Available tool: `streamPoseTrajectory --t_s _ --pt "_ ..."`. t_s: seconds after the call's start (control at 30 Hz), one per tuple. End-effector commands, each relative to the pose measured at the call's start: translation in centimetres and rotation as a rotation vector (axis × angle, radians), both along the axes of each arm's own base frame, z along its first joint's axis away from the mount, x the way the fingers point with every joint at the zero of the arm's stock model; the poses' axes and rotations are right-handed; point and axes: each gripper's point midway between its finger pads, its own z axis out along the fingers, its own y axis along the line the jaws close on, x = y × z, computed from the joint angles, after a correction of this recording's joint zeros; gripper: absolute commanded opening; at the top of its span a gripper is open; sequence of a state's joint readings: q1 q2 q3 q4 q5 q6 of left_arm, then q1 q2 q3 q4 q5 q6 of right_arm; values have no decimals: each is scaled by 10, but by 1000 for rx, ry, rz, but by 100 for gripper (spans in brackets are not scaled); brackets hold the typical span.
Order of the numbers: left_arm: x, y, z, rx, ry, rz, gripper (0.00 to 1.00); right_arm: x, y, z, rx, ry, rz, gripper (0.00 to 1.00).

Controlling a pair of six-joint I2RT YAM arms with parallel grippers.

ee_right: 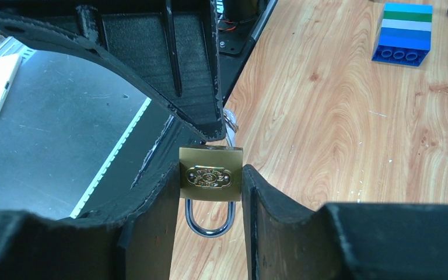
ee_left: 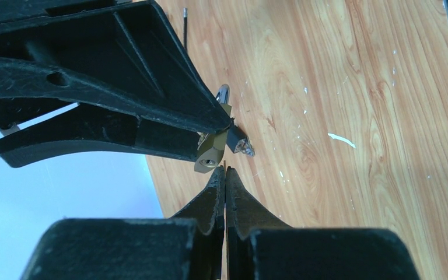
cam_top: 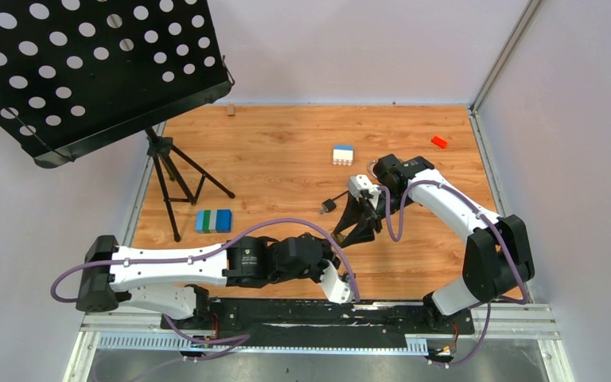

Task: Unlock with the key

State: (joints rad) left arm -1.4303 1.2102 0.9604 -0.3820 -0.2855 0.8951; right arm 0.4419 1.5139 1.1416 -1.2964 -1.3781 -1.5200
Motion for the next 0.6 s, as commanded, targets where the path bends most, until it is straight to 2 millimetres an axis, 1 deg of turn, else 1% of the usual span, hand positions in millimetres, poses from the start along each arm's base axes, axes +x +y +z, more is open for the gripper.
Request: streamPoseTrajectory --t_s 0.0,0.1,0.37,0.57 --pt "-4 0 34 -114 25 -4 0 -1 5 12 58 -9 -1 0" --pt "-6 3 42 -126 36 -11 0 0 5 10 54 -3 0 0" --pt "-12 4 50 -140 58 -32 0 2 5 5 40 13 0 0" --pt "-17 -1 43 -125 90 -57 0 0 7 6 41 17 8 0"
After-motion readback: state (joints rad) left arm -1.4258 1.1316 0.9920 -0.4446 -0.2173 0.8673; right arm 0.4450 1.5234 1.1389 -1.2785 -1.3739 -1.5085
